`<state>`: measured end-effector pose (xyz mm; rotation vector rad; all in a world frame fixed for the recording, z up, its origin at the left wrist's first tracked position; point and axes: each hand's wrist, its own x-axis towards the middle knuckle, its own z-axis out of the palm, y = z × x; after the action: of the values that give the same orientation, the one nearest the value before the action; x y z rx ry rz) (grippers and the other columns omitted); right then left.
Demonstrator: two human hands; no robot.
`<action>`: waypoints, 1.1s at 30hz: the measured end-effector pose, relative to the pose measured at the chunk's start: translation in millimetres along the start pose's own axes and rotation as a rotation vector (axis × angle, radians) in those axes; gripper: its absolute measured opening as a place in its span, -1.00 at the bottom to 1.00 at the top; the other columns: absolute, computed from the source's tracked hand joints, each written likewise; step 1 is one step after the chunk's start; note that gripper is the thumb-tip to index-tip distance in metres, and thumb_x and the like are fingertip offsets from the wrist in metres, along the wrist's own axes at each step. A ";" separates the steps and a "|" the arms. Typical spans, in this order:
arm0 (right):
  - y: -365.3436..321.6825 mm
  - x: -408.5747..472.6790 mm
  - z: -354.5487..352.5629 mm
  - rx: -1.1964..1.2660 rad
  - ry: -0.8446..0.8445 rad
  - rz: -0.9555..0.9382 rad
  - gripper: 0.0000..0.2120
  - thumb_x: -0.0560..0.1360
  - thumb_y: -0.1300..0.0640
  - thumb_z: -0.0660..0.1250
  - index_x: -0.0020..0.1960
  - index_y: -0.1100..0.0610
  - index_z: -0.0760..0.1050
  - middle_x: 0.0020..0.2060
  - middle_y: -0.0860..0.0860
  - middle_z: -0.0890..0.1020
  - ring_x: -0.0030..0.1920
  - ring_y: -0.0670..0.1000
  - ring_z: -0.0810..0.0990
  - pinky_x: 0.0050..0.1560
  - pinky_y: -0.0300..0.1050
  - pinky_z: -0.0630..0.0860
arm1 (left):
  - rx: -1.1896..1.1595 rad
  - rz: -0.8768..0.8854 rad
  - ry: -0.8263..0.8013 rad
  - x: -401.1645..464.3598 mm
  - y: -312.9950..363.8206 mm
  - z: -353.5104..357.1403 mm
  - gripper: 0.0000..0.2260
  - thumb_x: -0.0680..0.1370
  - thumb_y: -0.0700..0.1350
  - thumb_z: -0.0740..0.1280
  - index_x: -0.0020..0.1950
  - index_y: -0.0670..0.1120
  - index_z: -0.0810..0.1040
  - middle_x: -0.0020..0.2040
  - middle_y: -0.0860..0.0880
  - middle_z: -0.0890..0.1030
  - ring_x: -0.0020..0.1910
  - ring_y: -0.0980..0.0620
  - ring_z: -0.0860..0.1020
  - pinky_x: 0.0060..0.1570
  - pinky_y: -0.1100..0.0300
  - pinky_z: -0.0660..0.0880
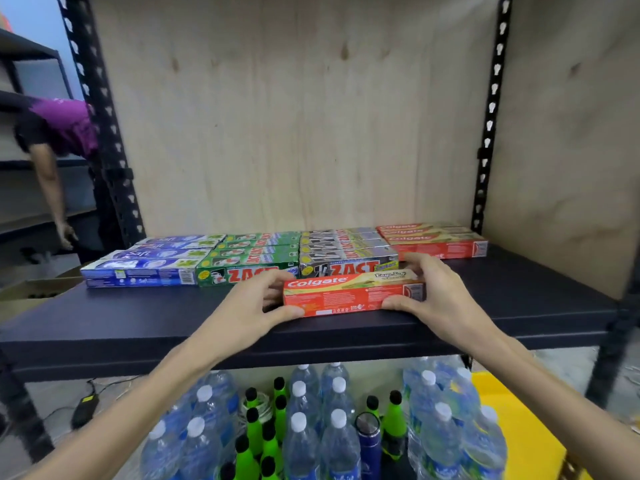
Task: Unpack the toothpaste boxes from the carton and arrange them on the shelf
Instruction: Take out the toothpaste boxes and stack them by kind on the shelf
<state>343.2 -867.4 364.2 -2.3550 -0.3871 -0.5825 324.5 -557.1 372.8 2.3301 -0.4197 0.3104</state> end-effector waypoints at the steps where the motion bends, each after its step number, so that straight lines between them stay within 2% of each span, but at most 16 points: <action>1: 7.4 -1.6 -9.0 -0.004 0.002 0.017 -0.08 0.24 -0.30 0.52 0.46 0.09 0.34 0.31 0.01 0.50 0.31 -0.01 0.46 0.33 -0.06 0.44 | 0.021 0.019 -0.002 5.1 6.6 8.7 -0.51 0.46 0.01 0.53 0.35 0.12 0.45 0.20 0.21 0.58 0.17 0.25 0.58 0.26 0.26 0.52; 3: 23.7 -3.7 -27.0 -0.022 0.003 0.052 -0.09 0.23 -0.30 0.50 0.45 0.09 0.35 0.31 0.01 0.50 0.30 -0.01 0.47 0.32 -0.04 0.46 | 0.052 0.066 -0.008 15.9 20.9 26.4 -0.52 0.46 0.06 0.51 0.35 0.14 0.48 0.21 0.23 0.58 0.16 0.31 0.56 0.21 0.36 0.50; 4: 32.8 -4.0 -36.0 -0.033 0.000 0.069 -0.10 0.24 -0.28 0.52 0.45 0.08 0.35 0.31 0.01 0.50 0.29 -0.02 0.48 0.30 -0.05 0.47 | 0.077 0.093 -0.004 21.9 28.0 35.7 -0.50 0.46 0.11 0.50 0.36 0.14 0.48 0.21 0.25 0.57 0.16 0.32 0.55 0.22 0.35 0.49; 8: 70.7 -1.6 -71.1 -0.054 0.009 0.146 -0.17 0.31 -0.12 0.59 0.46 0.08 0.33 0.32 0.02 0.51 0.21 -0.06 0.50 0.21 -0.14 0.49 | 0.246 0.227 0.058 50.6 55.5 76.7 -0.39 0.43 0.32 0.38 0.42 0.09 0.50 0.21 0.24 0.50 0.21 0.23 0.41 0.30 0.20 0.39; 13: 117.8 7.8 -98.3 -0.084 0.069 0.249 -0.19 0.36 0.00 0.60 0.48 0.16 0.31 0.34 0.11 0.52 0.30 0.07 0.51 0.25 -0.10 0.44 | 0.422 0.336 0.127 91.7 88.8 124.0 -0.38 0.48 0.35 0.32 0.45 0.07 0.49 0.28 0.11 0.41 0.34 0.11 0.23 0.43 0.08 0.23; 19: 154.1 42.8 -100.7 -0.118 0.089 0.309 -0.16 0.40 0.02 0.58 0.54 0.19 0.26 0.41 0.15 0.48 0.40 0.16 0.45 0.40 0.12 0.41 | 0.580 0.301 0.146 132.6 108.4 150.5 -0.40 0.50 0.37 0.31 0.47 0.11 0.48 0.48 0.03 0.28 0.49 0.00 0.10 0.52 -0.02 0.10; 25: 165.2 69.1 -90.5 -0.096 0.076 0.240 -0.12 0.39 -0.05 0.57 0.55 0.15 0.22 0.34 0.11 0.54 0.32 0.12 0.52 0.33 0.06 0.48 | 0.586 0.140 0.208 154.3 101.9 163.2 -0.40 0.50 0.38 0.29 0.49 0.16 0.43 0.60 0.00 0.16 0.57 -0.10 0.00 0.55 -0.12 0.01; 30: 173.1 84.4 -83.2 -0.045 -0.013 0.232 0.04 0.37 -0.16 0.56 0.63 0.08 0.05 0.42 0.07 0.48 0.42 0.08 0.43 0.45 0.05 0.36 | 0.598 0.118 0.308 163.4 97.4 162.9 -0.38 0.48 0.43 0.26 0.43 0.12 0.50 0.49 0.03 0.34 0.48 -0.01 0.14 0.43 -0.01 0.09; 33: 177.9 90.2 -81.5 -0.048 -0.023 0.249 0.12 0.31 -0.28 0.55 0.63 0.05 0.01 0.42 0.07 0.46 0.43 0.08 0.43 0.45 0.06 0.37 | 0.593 0.042 0.281 168.5 93.8 162.9 -0.37 0.46 0.45 0.25 0.40 0.12 0.52 0.46 0.04 0.40 0.49 -0.01 0.17 0.39 -0.01 0.11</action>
<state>470.0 -1041.5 368.5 -2.4092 -0.0878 -0.4514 459.1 -770.7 374.9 2.7886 -0.2580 0.8698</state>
